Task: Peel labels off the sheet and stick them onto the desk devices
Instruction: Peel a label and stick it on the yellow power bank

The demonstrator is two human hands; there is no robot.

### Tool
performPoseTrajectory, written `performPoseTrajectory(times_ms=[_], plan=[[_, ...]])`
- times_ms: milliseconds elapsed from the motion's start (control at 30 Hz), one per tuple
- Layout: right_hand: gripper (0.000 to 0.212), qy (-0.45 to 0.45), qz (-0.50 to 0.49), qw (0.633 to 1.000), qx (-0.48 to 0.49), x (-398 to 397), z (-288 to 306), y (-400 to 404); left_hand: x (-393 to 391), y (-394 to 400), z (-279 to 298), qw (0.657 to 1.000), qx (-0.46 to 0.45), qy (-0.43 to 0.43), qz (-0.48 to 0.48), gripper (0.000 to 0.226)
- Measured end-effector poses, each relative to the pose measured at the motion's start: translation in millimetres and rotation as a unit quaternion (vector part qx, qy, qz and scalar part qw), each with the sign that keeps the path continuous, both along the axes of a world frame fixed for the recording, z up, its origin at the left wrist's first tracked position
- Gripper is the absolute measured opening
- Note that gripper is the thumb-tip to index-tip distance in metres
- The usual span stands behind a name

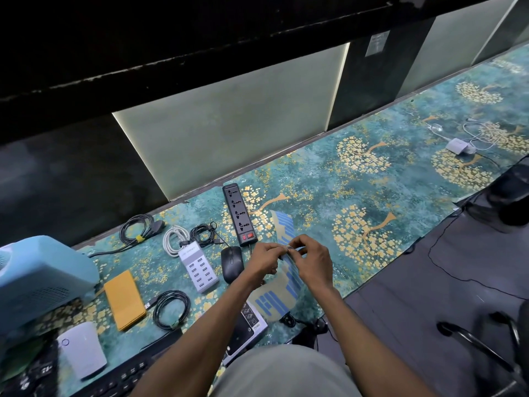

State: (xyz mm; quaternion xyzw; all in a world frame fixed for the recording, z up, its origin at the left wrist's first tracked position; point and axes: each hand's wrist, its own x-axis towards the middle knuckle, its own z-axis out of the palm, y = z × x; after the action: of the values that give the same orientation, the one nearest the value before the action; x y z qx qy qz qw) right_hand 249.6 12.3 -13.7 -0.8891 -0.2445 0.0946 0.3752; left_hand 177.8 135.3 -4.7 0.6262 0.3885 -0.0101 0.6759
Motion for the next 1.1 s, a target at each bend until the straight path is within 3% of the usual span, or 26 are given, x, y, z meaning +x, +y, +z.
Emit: performPoseTrajectory(times_ms=[300,433,1100], plan=[[0.004,-0.037,-0.023,0.999,-0.001,-0.5,2.4,-4.9,7.5,-4.0,3.4,0.997,-0.067,0.002,0.04,0.018],[0.01,-0.056,-0.022,0.998,-0.005,0.0,2.8,-3.7,9.8,-2.2,5.4,0.996,-0.08,-0.002,0.047,0.015],[0.007,-0.042,-0.032,0.998,0.023,5.0,2.6,5.8,18.9,5.9,-12.6,0.995,-0.057,0.008,0.082,0.016]])
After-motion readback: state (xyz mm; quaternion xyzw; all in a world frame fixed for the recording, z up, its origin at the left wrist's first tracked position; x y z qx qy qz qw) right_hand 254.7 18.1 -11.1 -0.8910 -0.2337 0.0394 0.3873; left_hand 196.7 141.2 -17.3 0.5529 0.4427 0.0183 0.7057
